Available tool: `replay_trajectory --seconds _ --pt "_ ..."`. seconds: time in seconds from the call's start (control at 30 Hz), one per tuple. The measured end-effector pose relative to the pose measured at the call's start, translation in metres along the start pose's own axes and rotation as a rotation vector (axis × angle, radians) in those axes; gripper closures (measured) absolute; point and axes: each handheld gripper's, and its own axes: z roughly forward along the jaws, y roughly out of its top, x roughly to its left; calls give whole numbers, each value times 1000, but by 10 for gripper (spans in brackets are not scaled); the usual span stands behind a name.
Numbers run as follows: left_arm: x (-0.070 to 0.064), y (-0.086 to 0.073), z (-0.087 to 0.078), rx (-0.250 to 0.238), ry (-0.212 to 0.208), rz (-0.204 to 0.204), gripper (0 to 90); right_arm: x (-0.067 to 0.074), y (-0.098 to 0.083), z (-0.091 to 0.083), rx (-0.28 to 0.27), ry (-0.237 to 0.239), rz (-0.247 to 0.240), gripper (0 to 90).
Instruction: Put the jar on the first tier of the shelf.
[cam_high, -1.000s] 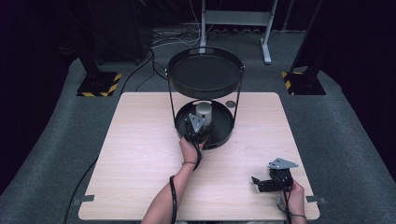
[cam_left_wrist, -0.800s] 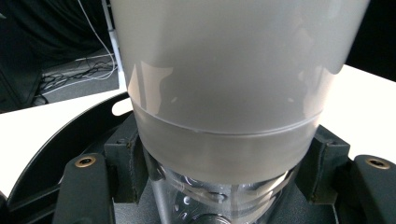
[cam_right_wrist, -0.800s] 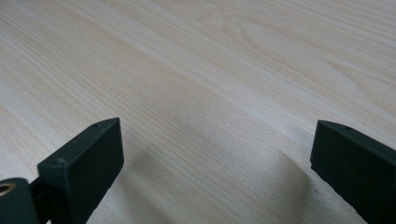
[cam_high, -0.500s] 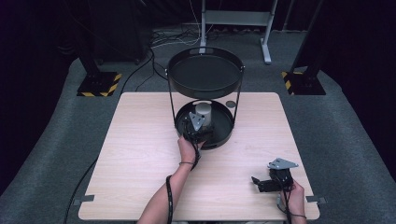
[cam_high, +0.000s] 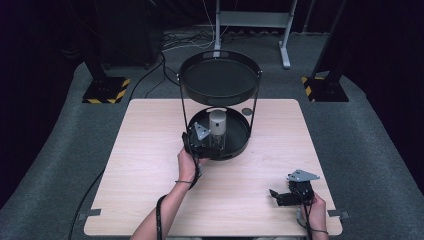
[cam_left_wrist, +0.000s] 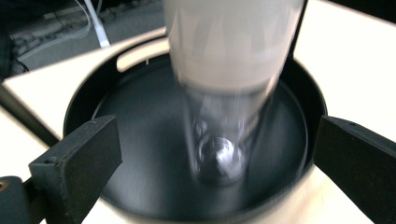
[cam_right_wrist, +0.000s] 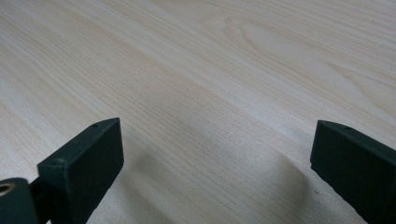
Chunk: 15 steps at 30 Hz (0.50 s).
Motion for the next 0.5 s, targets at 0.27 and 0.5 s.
replay_trajectory --seconds 0.27,0.5 --pt "20 -33 -40 93 -10 12 3 0 0 0 3 -4 -3 21" --pt "41 -76 -72 154 5 -39 2 1 0 1 11 -7 -5 21"
